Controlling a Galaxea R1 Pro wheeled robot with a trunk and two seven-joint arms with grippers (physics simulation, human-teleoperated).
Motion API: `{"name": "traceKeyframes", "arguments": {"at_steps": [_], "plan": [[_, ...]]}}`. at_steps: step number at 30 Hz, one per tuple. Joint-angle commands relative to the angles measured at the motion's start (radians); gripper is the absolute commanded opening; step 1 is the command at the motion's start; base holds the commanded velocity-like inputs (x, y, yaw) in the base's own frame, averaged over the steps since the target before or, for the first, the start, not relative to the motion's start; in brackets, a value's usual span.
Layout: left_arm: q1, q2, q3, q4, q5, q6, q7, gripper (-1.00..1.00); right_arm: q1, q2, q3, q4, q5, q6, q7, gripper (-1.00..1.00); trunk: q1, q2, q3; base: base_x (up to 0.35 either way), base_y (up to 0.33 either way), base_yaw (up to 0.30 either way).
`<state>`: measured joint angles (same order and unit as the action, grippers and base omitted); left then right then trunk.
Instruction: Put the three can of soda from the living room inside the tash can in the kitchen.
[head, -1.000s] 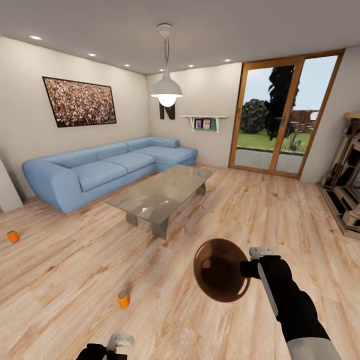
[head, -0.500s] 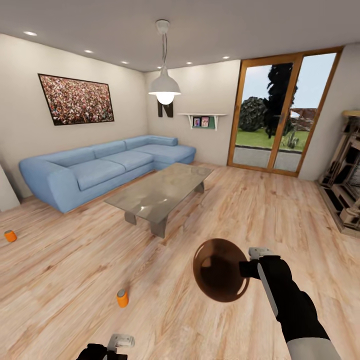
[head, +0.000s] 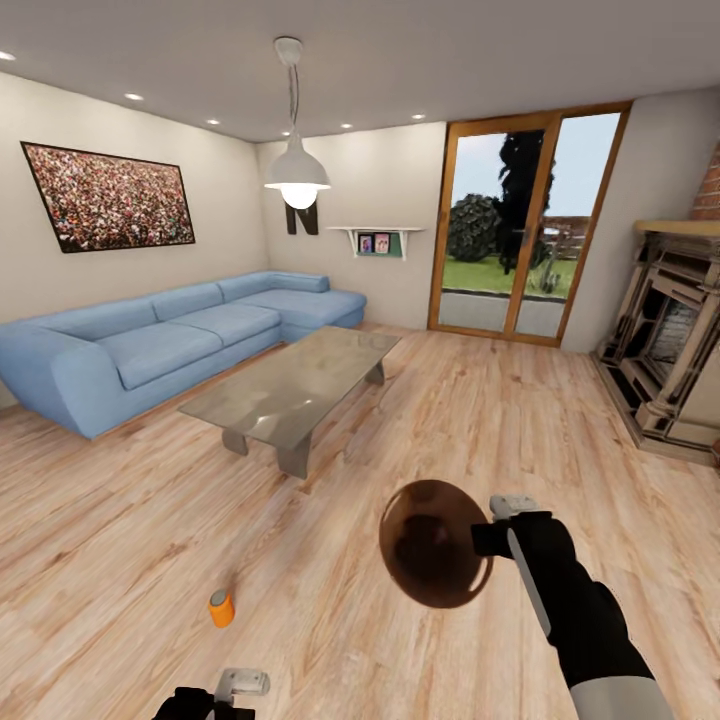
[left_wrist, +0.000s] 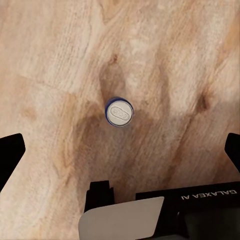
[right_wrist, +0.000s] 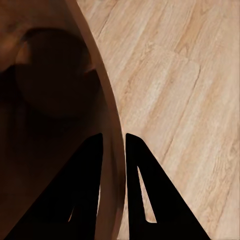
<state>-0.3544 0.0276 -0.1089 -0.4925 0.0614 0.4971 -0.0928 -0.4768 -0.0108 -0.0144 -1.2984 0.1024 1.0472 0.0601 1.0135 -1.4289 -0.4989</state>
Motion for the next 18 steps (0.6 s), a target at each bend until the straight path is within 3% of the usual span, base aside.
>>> {"name": "traceKeyframes", "arguments": {"at_steps": [1, 18], "plan": [[0.000, 0.000, 0.000, 0.000, 0.000, 0.000, 0.000, 1.00, 0.000, 0.000, 0.004, -0.001, -0.008, 0.000, 0.003, -1.00, 0.000, 0.000, 0.000, 0.000, 0.000, -0.012], [0.000, 0.000, 0.000, 0.000, 0.000, 0.000, 0.001, 1.00, 0.001, 0.000, 0.011, -0.001, -0.010, 0.000, 0.003, -1.00, 0.000, 0.000, 0.000, 0.000, 0.000, -0.002]]}}
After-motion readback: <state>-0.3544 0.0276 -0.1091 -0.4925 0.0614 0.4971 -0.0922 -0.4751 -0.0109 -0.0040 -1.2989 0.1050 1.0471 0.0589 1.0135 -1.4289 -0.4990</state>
